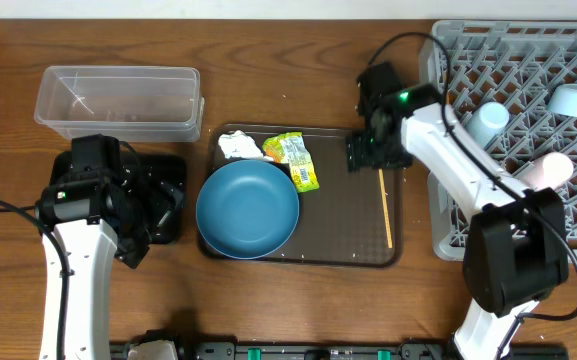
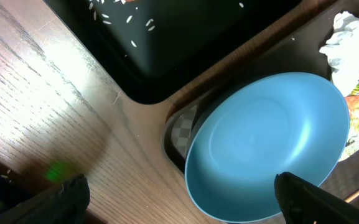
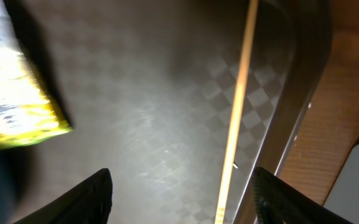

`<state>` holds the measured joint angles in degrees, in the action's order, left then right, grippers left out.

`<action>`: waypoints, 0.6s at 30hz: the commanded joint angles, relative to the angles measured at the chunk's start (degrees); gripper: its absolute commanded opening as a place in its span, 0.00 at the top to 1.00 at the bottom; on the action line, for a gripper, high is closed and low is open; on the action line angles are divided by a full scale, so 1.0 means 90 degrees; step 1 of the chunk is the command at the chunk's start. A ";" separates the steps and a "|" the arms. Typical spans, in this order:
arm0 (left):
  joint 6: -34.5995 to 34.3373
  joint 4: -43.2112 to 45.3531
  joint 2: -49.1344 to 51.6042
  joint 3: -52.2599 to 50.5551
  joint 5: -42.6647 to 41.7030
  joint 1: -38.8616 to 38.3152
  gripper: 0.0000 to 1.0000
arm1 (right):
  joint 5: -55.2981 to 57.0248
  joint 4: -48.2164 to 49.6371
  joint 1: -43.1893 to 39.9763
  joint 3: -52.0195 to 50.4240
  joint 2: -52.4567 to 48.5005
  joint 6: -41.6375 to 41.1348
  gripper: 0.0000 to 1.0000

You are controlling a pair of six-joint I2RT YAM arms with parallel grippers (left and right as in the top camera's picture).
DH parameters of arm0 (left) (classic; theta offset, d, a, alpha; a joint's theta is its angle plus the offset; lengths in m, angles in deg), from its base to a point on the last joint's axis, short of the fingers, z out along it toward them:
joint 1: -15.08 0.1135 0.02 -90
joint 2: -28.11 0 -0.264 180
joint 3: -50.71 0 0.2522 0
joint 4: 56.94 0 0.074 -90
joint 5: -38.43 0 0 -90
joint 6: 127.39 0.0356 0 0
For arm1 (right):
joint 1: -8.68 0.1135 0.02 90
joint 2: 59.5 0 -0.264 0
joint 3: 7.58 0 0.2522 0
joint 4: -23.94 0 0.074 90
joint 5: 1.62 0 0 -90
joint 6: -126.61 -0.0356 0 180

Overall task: Sort waste into correct bins and load items into the dishwasher rack
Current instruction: 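Grasp the remaining wooden chopstick on the brown tray with the right gripper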

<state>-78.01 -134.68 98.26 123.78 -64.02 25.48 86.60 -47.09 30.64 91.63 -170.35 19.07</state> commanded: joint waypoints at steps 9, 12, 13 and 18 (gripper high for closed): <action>0.0036 -0.0005 0.0017 0.0102 0.0085 -0.0010 0.02 | 0.0376 0.1175 0.0005 -0.1200 0.0114 -0.0568 0.43; 0.0036 -0.0005 0.0017 0.0102 0.0085 -0.0010 0.02 | 0.0359 0.1443 0.0036 -0.1399 0.0114 -0.0576 0.46; 0.0036 -0.0005 0.0017 0.0102 0.0085 -0.0010 0.02 | 0.0369 0.1496 0.0049 -0.1474 0.0114 -0.0631 0.47; 0.0036 -0.0005 0.0017 0.0102 0.0085 -0.0010 0.02 | 0.0437 0.1921 0.0039 -0.1872 0.0114 -0.0685 0.47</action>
<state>-78.01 -134.68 98.26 123.78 -64.04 25.48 89.70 -31.31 30.61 76.72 -170.35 14.13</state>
